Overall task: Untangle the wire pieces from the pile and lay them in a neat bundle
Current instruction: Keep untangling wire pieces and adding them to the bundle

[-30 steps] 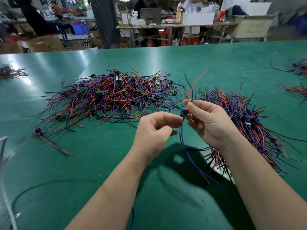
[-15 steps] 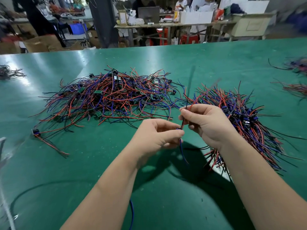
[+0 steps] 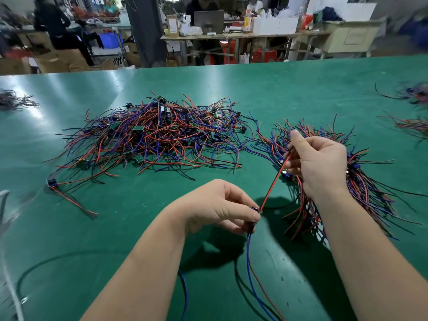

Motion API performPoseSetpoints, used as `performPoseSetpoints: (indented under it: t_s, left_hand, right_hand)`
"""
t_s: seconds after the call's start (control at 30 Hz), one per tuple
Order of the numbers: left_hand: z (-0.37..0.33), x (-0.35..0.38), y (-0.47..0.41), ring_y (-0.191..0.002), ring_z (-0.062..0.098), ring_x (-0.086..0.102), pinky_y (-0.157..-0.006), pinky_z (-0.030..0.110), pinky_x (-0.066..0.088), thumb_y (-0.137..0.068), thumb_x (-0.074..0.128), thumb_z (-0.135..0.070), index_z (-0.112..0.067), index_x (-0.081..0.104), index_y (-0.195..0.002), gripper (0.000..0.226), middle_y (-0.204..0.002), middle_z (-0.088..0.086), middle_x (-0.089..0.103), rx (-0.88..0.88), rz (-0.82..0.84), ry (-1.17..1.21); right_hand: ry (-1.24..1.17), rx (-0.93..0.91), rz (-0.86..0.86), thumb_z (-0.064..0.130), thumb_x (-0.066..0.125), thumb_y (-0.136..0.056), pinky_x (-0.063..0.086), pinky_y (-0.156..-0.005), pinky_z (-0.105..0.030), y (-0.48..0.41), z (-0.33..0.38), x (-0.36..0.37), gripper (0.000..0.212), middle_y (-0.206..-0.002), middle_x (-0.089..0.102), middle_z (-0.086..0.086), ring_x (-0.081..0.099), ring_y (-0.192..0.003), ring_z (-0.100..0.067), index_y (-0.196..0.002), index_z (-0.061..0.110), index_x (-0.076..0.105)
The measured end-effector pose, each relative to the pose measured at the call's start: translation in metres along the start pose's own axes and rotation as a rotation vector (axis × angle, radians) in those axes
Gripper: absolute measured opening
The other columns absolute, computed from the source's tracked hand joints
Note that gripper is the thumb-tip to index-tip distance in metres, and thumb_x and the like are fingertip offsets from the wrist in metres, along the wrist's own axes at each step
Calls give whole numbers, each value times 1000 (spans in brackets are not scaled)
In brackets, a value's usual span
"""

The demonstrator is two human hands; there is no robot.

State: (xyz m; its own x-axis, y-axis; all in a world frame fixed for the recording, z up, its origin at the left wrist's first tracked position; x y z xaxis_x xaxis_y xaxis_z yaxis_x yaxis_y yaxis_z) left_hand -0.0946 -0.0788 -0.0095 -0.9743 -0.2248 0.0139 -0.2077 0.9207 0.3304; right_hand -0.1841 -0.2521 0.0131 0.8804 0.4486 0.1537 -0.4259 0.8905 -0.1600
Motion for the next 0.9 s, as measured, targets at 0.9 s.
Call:
performPoseSetpoints:
  t_s: [0.9]
  left_hand:
    - [0, -16, -11, -66, 7, 65, -79, 27, 50, -97, 48, -7, -25, 69, -101, 28, -95, -5, 74, 133, -326, 113]
  right_hand:
    - [568, -241, 464, 15, 75, -77, 54, -67, -28, 34, -7, 37, 13, -75, 72, 9, 64, -61, -3, -86, 25, 74]
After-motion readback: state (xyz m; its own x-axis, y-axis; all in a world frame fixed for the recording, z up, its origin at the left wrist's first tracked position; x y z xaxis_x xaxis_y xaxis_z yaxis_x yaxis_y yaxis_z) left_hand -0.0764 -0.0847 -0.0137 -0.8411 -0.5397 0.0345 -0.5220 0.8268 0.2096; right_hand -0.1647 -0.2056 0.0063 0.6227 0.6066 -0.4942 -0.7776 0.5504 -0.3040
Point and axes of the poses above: each hand's wrist, its own y-axis away from the middle knuckle, its own x-axis out of the palm, z = x × y, the point moved 3 cm from there along -y, towards the middle knuckle
